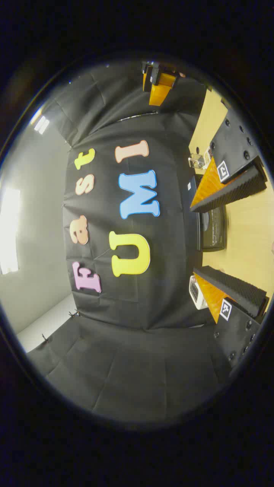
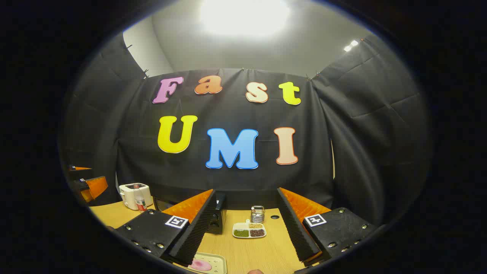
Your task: Open the electric oven with the left hand, put the food in, and close the electric oven.
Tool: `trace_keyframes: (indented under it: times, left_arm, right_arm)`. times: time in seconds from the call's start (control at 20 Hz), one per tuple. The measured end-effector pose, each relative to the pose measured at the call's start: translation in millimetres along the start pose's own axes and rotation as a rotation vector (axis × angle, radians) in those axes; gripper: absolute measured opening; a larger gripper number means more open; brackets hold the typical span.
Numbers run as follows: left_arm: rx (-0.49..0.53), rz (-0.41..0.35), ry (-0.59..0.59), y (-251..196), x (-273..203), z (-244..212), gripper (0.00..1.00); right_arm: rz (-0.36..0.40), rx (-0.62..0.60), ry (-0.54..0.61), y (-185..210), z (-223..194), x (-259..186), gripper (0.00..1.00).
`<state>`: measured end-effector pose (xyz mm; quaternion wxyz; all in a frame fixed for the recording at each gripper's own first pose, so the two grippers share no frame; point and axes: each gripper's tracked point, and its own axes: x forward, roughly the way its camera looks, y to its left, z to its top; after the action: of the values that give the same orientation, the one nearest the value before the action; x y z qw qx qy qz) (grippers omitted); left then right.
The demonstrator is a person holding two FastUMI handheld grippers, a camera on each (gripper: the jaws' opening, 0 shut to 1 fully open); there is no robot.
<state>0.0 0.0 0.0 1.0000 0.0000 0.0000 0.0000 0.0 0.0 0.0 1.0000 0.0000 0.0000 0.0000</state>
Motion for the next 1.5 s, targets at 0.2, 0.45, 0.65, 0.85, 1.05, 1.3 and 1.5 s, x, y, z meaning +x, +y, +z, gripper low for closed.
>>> trace_keyframes:
  times: [0.2,0.45,0.65,0.85,1.05,1.3,1.5]
  left_arm:
    - [-0.003,0.003,0.007,-4,-1,-2,1.0]
    - [0.011,0.014,0.015,-7,-7,-4,1.0]
    - [0.016,0.028,0.01,-9,-13,-1,1.0]
    - [0.02,0.021,0.0,-20,-15,3,1.0]
    - [0.026,0.029,-0.014,-32,-17,10,1.0]
    - [0.042,0.057,-0.032,-44,-10,17,1.0]
    - [0.032,0.053,-0.038,-55,7,19,1.0]
  right_arm:
    - [0.022,-0.02,0.011,-1,-3,-2,0.96]
    - [0.033,-0.017,0.022,-5,-8,-6,0.96]
    - [0.037,-0.011,0.02,-11,-10,-9,0.96]
    - [0.035,-0.001,0.012,-18,-7,-12,0.96]
    - [0.054,-0.014,-0.002,-25,-7,-15,0.96]
    - [0.102,-0.002,-0.01,-31,-9,-20,0.96]
    - [0.105,-0.001,-0.006,-37,-13,-21,0.96]
